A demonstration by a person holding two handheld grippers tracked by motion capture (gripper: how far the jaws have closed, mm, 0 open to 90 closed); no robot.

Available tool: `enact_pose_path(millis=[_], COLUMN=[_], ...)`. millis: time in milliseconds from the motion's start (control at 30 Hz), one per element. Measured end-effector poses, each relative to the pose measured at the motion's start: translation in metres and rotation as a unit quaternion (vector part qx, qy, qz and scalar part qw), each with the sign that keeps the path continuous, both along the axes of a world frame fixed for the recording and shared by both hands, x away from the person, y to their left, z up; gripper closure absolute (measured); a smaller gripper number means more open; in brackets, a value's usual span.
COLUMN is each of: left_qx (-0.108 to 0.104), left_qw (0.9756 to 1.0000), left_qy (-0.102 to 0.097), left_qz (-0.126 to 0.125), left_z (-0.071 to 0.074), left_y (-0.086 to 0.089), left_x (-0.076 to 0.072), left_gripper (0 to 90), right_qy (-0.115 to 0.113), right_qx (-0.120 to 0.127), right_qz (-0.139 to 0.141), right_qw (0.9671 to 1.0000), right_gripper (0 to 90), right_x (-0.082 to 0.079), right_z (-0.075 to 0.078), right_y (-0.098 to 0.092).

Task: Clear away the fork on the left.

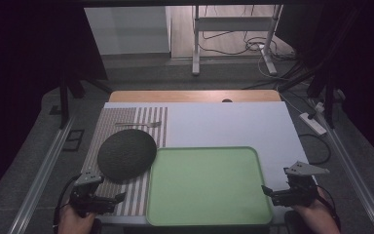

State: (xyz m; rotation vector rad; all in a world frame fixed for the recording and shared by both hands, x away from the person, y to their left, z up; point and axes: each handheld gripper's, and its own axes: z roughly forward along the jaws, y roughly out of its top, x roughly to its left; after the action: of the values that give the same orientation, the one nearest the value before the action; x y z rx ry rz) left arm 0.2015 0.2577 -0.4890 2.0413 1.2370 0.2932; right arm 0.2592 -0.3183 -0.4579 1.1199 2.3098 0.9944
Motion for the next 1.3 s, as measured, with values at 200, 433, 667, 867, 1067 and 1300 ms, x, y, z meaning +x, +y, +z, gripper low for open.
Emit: enact_pose_path(millis=[200,433,667,867,1067,1300], left_qx=[-0.002,0.003,0.002,-0.006,-0.007,0.005], left_qw=[1.0,0.9999,0.9998,0.9996,0.9993,0.9993], left_qy=[0.001,-0.009,-0.022,-0.023,-0.023,-0.027], left_qz=[-0.004,-0.003,0.004,0.016,0.028,0.024], left_z=[0.0,0.001,0.003,0.004,0.005,0.006], left_y=[0.0,-0.002,-0.002,0.003,0.005,0.004], left_x=[0.0,0.001,0.007,0.012,0.019,0.035], left_gripper=[0.0,0.0,0.0,0.7,0.3,0.0], right_qy=[-0.002,-0.003,-0.004,-0.004,-0.004,-0.005], right_qx=[0.0,-0.004,-0.004,-0.005,-0.006,-0.007], right_qz=[0.002,0.005,0.007,0.008,0.008,0.007], right_qw=[1.0,1.0,1.0,1.0,0.9999,0.9999], right_gripper=[0.0,0.0,0.0,0.0,0.0,0.0], right_x=[0.0,-0.001,-0.001,-0.001,-0.001,-0.001], right_z=[0.0,0.0,0.0,0.0,0.0,0.0], right_y=[0.0,0.001,0.001,0.001,0.002,0.002])
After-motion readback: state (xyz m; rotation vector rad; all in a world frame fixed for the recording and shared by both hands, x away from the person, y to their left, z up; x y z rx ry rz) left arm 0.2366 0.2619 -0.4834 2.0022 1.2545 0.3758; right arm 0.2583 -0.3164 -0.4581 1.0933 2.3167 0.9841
